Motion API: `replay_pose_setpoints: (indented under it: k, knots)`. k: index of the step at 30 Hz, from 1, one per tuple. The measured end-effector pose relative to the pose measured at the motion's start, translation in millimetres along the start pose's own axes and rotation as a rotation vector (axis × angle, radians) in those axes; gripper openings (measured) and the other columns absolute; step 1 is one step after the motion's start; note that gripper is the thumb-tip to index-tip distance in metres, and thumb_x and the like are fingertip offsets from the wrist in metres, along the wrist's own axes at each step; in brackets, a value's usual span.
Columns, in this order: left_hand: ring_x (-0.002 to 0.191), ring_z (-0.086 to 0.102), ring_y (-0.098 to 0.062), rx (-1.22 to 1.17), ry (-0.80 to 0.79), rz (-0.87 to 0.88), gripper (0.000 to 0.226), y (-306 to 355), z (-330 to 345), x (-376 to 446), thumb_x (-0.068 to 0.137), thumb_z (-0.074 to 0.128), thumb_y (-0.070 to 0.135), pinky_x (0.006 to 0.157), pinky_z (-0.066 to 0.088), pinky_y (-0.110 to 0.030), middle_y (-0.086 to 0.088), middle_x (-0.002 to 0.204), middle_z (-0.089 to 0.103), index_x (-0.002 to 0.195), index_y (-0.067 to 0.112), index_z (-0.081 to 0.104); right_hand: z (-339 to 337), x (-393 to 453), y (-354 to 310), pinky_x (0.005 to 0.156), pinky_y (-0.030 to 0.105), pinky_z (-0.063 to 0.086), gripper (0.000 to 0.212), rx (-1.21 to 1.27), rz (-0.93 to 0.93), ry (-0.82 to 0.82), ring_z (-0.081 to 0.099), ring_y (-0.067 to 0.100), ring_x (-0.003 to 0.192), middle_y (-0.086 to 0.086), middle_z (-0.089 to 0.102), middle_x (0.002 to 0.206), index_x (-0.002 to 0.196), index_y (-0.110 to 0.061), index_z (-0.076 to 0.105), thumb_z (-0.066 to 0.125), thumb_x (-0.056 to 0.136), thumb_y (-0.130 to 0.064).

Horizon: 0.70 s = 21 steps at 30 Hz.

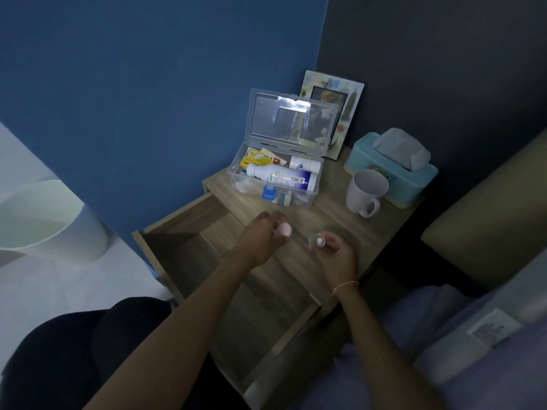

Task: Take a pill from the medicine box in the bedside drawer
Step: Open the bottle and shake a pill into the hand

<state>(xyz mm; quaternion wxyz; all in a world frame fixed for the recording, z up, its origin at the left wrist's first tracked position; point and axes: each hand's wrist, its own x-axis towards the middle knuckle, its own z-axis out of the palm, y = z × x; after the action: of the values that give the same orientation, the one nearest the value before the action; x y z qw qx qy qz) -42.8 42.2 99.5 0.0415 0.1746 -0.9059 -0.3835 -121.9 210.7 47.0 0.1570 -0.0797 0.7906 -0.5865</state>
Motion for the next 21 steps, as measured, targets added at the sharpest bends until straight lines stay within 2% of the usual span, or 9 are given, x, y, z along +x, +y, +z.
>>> replay_pose_setpoints:
  k: [2,5,6,9,11,16,21]
  knots:
    - [0.101,0.058,-0.022,0.035,-0.034,0.005,0.035,1.2,12.1,2.9,0.087,0.064,0.023,0.089,0.051,-0.036,-0.010,0.119,0.056,0.121,0.018,0.055,-0.6,0.2,9.2,0.081,0.021,0.051,0.033,-0.130,-0.076,0.051,0.062,0.007,0.098,-0.004,0.068,0.106,0.111,-0.018,0.066,0.074,0.079,-0.014]
    - [0.104,0.058,-0.026,0.057,-0.062,0.028,0.035,2.9,31.0,9.1,0.087,0.062,0.021,0.091,0.047,-0.032,-0.012,0.121,0.054,0.121,0.016,0.057,2.1,0.5,19.9,0.093,0.041,0.051,0.033,-0.237,-0.133,0.089,0.064,0.025,0.103,0.011,0.070,0.108,0.110,-0.007,0.067,0.073,0.078,-0.008]
    - [0.106,0.057,-0.027,0.066,-0.071,0.034,0.034,3.0,37.3,11.0,0.087,0.061,0.020,0.091,0.045,-0.031,-0.012,0.121,0.055,0.121,0.016,0.058,3.5,0.0,22.1,0.094,0.044,0.049,0.033,-0.280,-0.158,0.104,0.063,0.029,0.104,0.013,0.070,0.107,0.109,-0.005,0.067,0.073,0.076,-0.007]
    - [0.111,0.054,-0.027,0.089,-0.084,0.047,0.033,1.6,50.3,13.8,0.087,0.059,0.021,0.091,0.044,-0.032,-0.012,0.119,0.058,0.119,0.015,0.059,9.3,-2.1,23.6,0.090,0.037,0.047,0.030,-0.389,-0.266,0.188,0.063,0.033,0.097,0.014,0.070,0.098,0.099,-0.005,0.068,0.072,0.069,-0.006]
    - [0.108,0.057,-0.028,0.123,-0.070,0.055,0.034,-0.6,55.4,15.3,0.087,0.060,0.025,0.091,0.048,-0.037,-0.011,0.119,0.059,0.119,0.015,0.059,9.9,-2.3,25.6,0.089,0.038,0.045,0.029,-0.443,-0.318,0.222,0.062,0.033,0.093,0.013,0.069,0.094,0.095,-0.005,0.067,0.071,0.066,-0.008]
    - [0.103,0.058,-0.031,0.169,-0.019,0.100,0.035,-1.9,64.0,17.2,0.084,0.063,0.028,0.085,0.048,-0.038,-0.013,0.115,0.061,0.113,0.010,0.062,8.7,-1.1,28.7,0.094,0.038,0.043,0.037,-0.508,-0.284,0.164,0.058,0.030,0.102,0.013,0.066,0.105,0.106,-0.006,0.065,0.071,0.072,-0.017]
    - [0.102,0.057,-0.030,0.188,0.002,0.150,0.036,-7.7,64.5,13.7,0.085,0.063,0.032,0.086,0.048,-0.039,-0.013,0.115,0.060,0.112,0.008,0.065,8.8,-3.7,26.1,0.086,0.035,0.048,0.040,-0.493,-0.269,0.170,0.056,0.030,0.102,0.012,0.060,0.109,0.107,-0.008,0.066,0.072,0.068,-0.016]
